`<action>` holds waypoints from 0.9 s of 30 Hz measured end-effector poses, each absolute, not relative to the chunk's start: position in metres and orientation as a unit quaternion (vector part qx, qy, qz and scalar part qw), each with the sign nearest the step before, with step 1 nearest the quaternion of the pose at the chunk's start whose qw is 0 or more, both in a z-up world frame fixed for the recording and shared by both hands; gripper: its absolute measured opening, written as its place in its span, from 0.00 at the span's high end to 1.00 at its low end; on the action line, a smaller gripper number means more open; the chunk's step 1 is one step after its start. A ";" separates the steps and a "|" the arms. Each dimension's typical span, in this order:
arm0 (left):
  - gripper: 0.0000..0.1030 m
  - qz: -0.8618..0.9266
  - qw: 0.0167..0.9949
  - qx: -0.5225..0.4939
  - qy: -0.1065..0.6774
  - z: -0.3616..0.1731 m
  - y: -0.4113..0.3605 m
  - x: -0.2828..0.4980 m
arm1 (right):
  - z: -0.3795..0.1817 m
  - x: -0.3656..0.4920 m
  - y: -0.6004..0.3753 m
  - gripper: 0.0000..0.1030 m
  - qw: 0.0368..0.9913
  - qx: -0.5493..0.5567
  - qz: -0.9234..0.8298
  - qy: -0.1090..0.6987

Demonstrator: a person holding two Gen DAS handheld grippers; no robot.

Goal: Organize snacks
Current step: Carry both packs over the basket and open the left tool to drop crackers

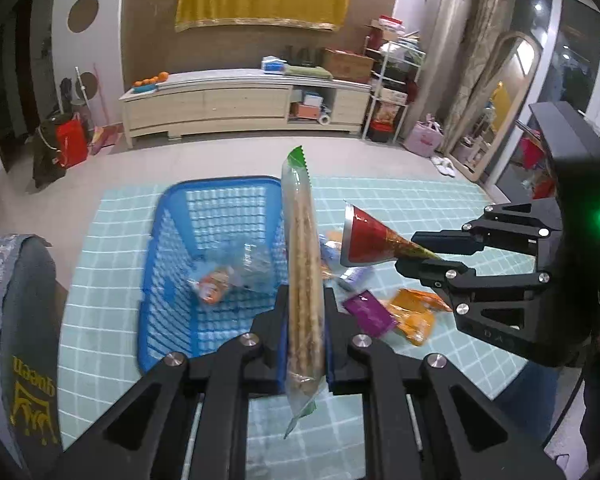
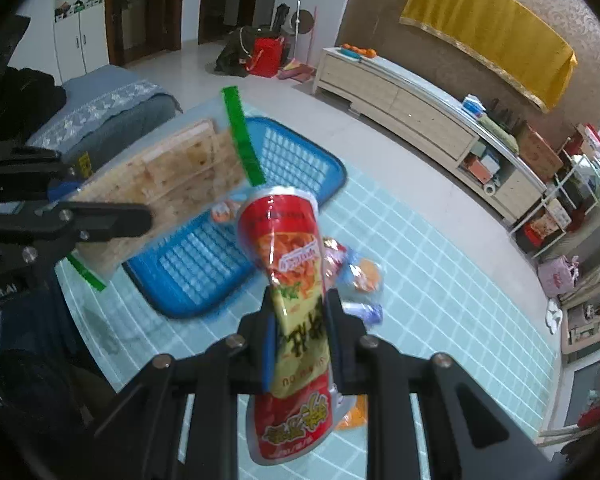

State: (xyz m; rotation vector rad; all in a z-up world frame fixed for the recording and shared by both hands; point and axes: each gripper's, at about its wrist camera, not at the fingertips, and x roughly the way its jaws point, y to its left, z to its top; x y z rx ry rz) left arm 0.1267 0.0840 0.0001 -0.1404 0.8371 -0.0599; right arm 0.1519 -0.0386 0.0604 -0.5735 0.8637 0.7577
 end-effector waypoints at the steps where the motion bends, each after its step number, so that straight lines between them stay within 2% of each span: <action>1: 0.88 -0.025 0.911 -0.068 0.407 0.000 0.089 0.128 | 0.061 0.154 -0.031 0.75 0.800 -0.268 0.355 0.403; 11: 0.88 -0.002 0.908 -0.067 0.414 -0.006 0.136 0.150 | 0.064 0.170 0.024 0.75 0.793 -0.285 0.362 0.399; 27: 0.88 -0.002 0.891 -0.076 0.448 -0.032 0.167 0.203 | 0.028 0.224 0.071 0.75 0.776 -0.280 0.353 0.441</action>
